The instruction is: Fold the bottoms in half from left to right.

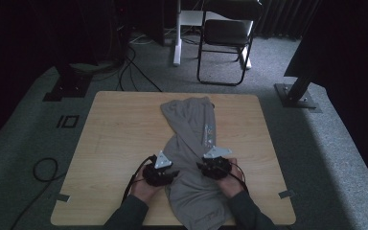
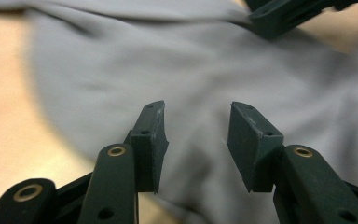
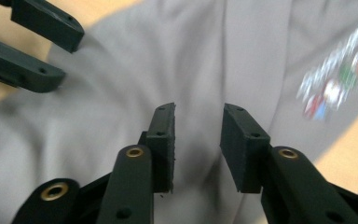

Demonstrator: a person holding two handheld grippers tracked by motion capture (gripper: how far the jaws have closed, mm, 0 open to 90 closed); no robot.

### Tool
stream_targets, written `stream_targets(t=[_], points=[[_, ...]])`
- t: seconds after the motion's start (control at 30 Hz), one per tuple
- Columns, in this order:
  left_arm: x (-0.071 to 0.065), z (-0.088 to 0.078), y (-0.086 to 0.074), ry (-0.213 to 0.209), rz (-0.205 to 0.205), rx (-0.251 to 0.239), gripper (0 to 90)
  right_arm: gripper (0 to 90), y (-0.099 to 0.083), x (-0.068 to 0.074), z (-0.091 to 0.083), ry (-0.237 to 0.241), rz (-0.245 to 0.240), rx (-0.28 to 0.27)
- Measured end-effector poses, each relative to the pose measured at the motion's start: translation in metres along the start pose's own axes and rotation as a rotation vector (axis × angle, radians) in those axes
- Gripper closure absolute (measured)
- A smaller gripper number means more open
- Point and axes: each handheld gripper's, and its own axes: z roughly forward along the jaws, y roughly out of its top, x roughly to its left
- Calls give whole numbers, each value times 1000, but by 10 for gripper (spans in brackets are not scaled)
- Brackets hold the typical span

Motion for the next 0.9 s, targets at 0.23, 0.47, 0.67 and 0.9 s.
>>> stream_targets(t=[0.23,0.47,0.67,0.9], points=[[25,23,4,156,-80,49,633,702,55,-15,48,-61,-30,13],[25,27,1,127,-100,44,790,626,83,-24,91,-86,-20,76],[25,26,-4,117,-122,17,814,771,89,-30,116,-139,-1,132],[25,24,-7,106,-126,13,831,895,92,-63,88,-134,129,42]])
